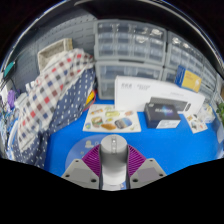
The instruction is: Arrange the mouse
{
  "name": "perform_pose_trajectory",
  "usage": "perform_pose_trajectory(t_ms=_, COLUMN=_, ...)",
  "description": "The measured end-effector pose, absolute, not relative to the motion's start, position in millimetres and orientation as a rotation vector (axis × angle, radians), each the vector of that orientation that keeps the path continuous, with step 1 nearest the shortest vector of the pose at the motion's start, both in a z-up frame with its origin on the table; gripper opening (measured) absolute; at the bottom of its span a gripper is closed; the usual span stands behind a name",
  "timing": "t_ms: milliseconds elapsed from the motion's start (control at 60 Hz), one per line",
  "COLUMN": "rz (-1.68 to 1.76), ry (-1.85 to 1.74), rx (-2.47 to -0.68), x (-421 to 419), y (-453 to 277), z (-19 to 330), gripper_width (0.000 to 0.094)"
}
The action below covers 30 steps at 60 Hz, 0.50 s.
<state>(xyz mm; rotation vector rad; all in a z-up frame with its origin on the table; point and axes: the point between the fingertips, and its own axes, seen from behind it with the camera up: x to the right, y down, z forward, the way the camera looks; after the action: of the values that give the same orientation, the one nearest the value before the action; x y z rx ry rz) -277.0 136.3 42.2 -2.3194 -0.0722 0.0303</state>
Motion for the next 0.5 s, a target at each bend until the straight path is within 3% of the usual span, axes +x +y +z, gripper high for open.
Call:
perform_pose_trajectory(t_ms=133, rz=0.029, ry=-0.131, rx=-2.401, x=-296, y=117, z=-13, gripper_width=0.0328)
perform_pose_trajectory(t_ms=333, rz=0.015, ry=-0.12, rx=-2.372, x=-296, y=117, z=-14, gripper_width=0.0359)
perform_pose_trajectory(t_ms=500, rz=0.041, ry=-0.086, rx=-2.419, x=-296, y=114, z=-14, gripper_width=0.0527)
